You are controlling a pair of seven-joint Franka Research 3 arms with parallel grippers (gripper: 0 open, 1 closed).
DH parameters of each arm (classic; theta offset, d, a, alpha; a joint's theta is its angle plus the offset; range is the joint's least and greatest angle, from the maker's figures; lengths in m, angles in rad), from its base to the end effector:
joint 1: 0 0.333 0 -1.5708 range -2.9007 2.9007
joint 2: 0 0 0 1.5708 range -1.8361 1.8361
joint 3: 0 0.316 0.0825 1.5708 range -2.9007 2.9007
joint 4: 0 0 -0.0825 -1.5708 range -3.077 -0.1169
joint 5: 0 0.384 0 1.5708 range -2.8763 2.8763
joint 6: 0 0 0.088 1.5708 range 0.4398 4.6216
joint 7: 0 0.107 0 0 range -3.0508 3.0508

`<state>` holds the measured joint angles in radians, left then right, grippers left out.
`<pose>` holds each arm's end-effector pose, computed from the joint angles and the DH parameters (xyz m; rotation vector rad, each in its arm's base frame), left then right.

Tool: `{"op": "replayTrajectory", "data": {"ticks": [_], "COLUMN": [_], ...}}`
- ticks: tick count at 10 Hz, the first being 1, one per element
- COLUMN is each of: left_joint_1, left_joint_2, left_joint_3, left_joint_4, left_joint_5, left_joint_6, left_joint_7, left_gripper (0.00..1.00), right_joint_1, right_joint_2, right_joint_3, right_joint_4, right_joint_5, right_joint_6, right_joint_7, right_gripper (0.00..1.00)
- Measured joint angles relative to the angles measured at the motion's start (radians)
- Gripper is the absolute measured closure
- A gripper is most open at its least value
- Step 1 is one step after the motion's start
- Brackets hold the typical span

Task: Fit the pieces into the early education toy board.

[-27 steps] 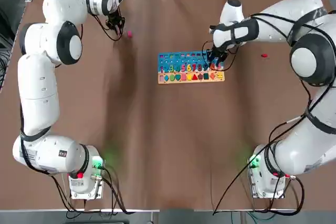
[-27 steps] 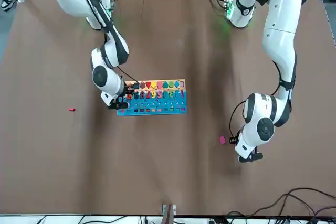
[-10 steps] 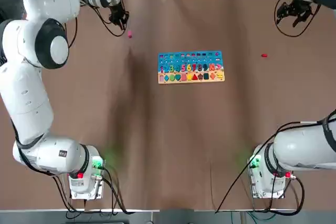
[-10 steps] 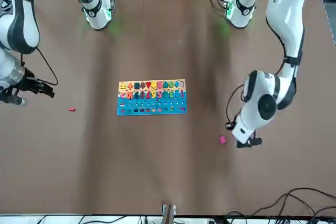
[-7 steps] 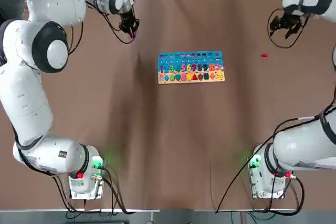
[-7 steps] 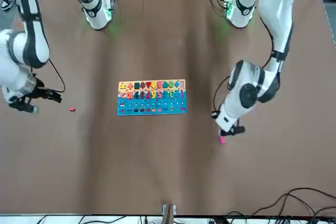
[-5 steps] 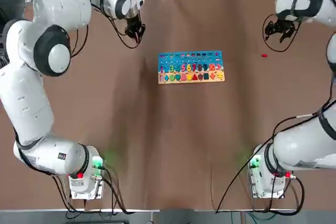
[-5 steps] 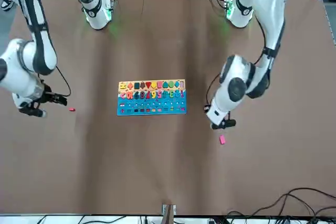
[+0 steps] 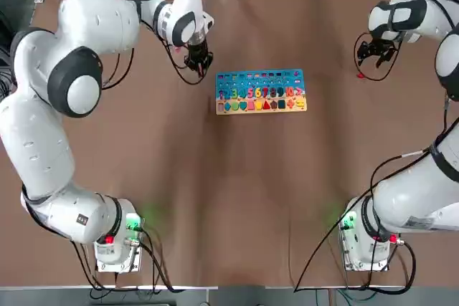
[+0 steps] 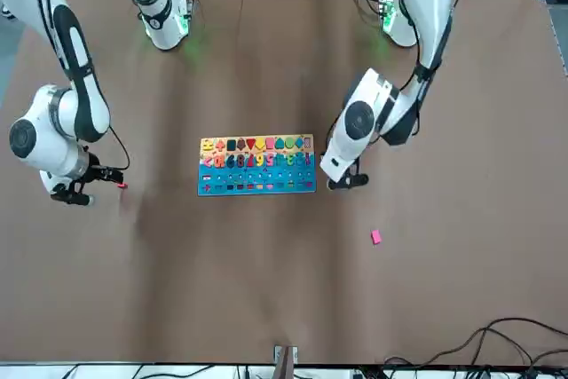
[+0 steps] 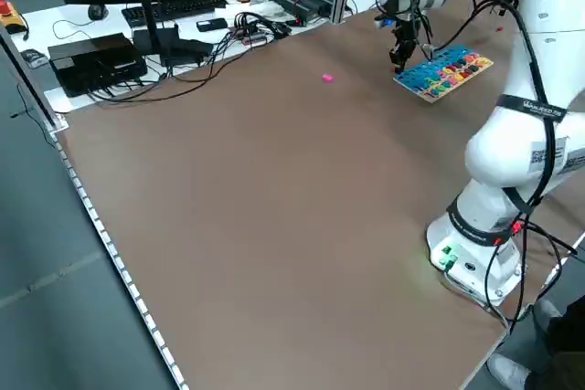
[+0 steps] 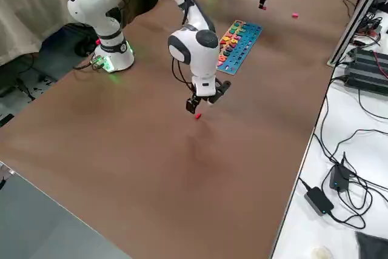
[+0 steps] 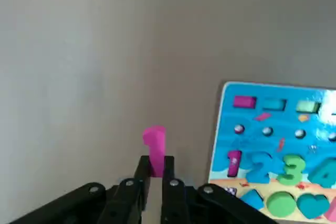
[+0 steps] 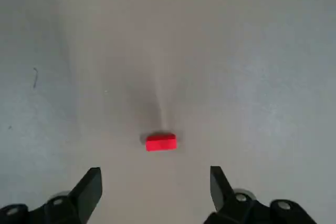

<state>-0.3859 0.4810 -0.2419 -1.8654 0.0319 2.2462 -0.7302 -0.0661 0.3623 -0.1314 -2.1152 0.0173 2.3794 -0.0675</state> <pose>0.5145 -0.3620 0.2577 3.1169 0.1607 -0.1907 0.5572 -0.1111 0.2343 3.1079 -0.2130 -0.1537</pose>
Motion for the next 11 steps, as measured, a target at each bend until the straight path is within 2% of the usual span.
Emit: {"op": "replayTrajectory", "data": {"ticks": [4,6,8,11], "left_joint_1": [-0.087,-0.119,-0.134,-0.161], "left_joint_2": [0.001,0.020,0.044,0.065], "left_joint_3": [0.002,0.004,0.005,0.006], "left_joint_4": [-0.022,-0.023,-0.023,-0.022], "left_joint_5": [0.000,0.036,0.060,0.062], "left_joint_6": [0.075,0.105,0.130,0.154], "left_joint_7": [-0.071,-0.118,-0.138,-0.145], "left_gripper": [0.86,0.86,0.86,0.86], "right_joint_1": [-0.018,-0.033,-0.068,-0.073], "right_joint_2": [0.020,0.032,0.059,0.091], "right_joint_3": [0.006,0.011,0.041,0.056], "right_joint_4": [0.000,0.000,0.000,0.003], "right_joint_5": [0.000,0.000,0.013,0.062], "right_joint_6": [0.005,0.006,0.028,0.059], "right_joint_7": [-0.058,-0.075,-0.084,-0.089], "right_gripper": [0.16,0.17,0.19,0.22]}}
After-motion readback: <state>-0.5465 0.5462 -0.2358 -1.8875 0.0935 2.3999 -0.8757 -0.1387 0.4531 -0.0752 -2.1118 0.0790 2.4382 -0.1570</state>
